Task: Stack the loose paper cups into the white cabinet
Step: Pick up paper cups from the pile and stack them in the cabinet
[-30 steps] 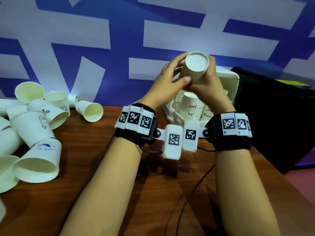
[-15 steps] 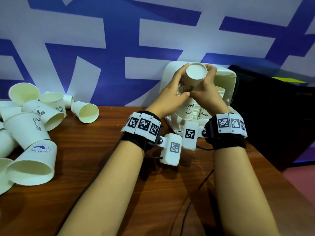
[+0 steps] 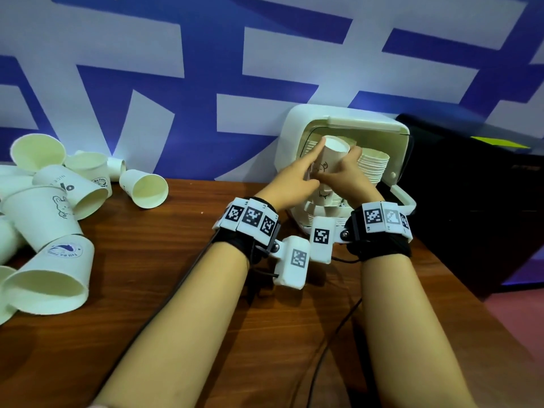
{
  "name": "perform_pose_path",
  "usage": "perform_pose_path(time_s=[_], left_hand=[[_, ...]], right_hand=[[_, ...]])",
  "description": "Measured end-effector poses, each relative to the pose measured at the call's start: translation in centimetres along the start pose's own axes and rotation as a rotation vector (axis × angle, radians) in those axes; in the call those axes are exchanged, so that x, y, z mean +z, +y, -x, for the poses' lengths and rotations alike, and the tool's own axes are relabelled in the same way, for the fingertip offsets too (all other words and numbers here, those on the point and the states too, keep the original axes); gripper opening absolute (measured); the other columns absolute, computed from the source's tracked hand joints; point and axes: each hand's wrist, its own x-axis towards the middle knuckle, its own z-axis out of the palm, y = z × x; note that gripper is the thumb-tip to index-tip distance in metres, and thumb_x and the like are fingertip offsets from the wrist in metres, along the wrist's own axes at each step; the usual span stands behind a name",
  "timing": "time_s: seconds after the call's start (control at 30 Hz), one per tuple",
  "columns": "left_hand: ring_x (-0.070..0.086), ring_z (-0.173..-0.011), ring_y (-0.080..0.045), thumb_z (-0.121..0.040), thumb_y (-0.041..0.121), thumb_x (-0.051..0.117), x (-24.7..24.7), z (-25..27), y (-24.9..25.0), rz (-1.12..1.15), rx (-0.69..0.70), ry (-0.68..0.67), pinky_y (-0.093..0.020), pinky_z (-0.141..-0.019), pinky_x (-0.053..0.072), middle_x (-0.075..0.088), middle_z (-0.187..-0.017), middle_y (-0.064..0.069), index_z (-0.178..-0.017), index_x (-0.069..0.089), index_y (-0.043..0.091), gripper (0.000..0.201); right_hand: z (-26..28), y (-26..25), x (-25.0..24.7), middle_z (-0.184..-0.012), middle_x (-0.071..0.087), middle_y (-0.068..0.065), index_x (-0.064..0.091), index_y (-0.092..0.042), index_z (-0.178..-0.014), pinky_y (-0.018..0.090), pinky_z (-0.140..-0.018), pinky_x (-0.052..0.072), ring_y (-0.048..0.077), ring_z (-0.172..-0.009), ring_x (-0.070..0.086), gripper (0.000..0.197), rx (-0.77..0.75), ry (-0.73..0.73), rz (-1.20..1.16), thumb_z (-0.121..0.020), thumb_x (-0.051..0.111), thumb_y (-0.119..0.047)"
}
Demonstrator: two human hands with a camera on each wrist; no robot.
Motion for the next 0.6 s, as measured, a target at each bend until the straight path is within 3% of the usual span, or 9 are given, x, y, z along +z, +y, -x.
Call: perform_pose_path(time_s=[0.07, 0.17, 0.27, 0.33, 0.53, 0.6], left_hand=[[0.048, -0.126, -0.022, -0.096, 0.007, 0.049, 0.1, 0.1, -0.4, -0.009, -0.047, -0.019, -0.009, -0.081, 0.040, 0.033, -0.154, -0.003, -0.152, 0.007, 0.037, 0.076], [0.043, -0.132, -0.021, -0.096, 0.010, 0.051, 0.5, 0.4, -0.9, -0.023, -0.128, -0.061, -0.017, -0.093, 0.037, 0.036, -0.152, -0.007, -0.153, 0.006, 0.034, 0.076], [0.047, -0.126, -0.035, -0.095, 0.005, 0.048, 0.8, 0.6, -0.9, -0.067, -0.162, -0.059, -0.035, -0.099, 0.042, 0.045, -0.142, -0.021, -0.153, 0.005, 0.033, 0.077], [0.046, -0.125, -0.041, -0.094, 0.002, 0.046, 0.9, 0.6, -0.8, -0.082, -0.169, -0.059, -0.041, -0.101, 0.042, 0.048, -0.136, -0.026, -0.153, 0.004, 0.032, 0.079], [0.047, -0.127, -0.035, -0.094, 0.002, 0.046, 0.8, 0.3, -1.4, -0.084, -0.173, -0.080, -0.038, -0.101, 0.043, 0.037, -0.149, -0.016, -0.153, 0.003, 0.036, 0.080], [0.046, -0.130, -0.027, -0.094, 0.003, 0.047, 0.7, 0.2, -1.6, -0.063, -0.157, -0.077, -0.032, -0.100, 0.043, 0.032, -0.153, -0.012, -0.152, 0.004, 0.039, 0.081]], right_hand=[[0.1, 0.1, 0.2, -0.117, 0.049, 0.016, 0.009, -0.003, -0.137, 0.039, -0.093, 0.052, 0.025, -0.104, 0.057, 0.079, 0.061, -0.048, 0.061, -0.085, 0.069, -0.004], [0.1, 0.7, 0.4, -0.119, 0.054, 0.017, -0.004, -0.005, -0.145, 0.044, -0.096, 0.049, 0.029, -0.108, 0.058, 0.094, 0.156, -0.105, 0.203, -0.087, 0.068, -0.012], [0.0, 1.1, 0.5, -0.123, 0.055, 0.018, -0.008, -0.008, -0.147, 0.044, -0.098, 0.048, 0.031, -0.113, 0.057, 0.103, 0.186, -0.101, 0.242, -0.083, 0.073, -0.015], [-0.1, 1.1, 0.6, -0.125, 0.056, 0.019, -0.010, -0.007, -0.147, 0.041, -0.096, 0.049, 0.032, -0.114, 0.057, 0.106, 0.201, -0.096, 0.257, -0.082, 0.074, -0.015], [-0.6, 1.4, 0.7, -0.118, 0.057, 0.018, -0.008, -0.008, -0.147, 0.039, -0.084, 0.053, 0.031, -0.106, 0.060, 0.107, 0.213, -0.078, 0.242, -0.080, 0.076, -0.013], [-0.8, 1.5, 0.8, -0.119, 0.056, 0.019, -0.002, -0.008, -0.145, 0.043, -0.088, 0.053, 0.033, -0.107, 0.060, 0.104, 0.216, -0.073, 0.204, -0.079, 0.077, -0.015]])
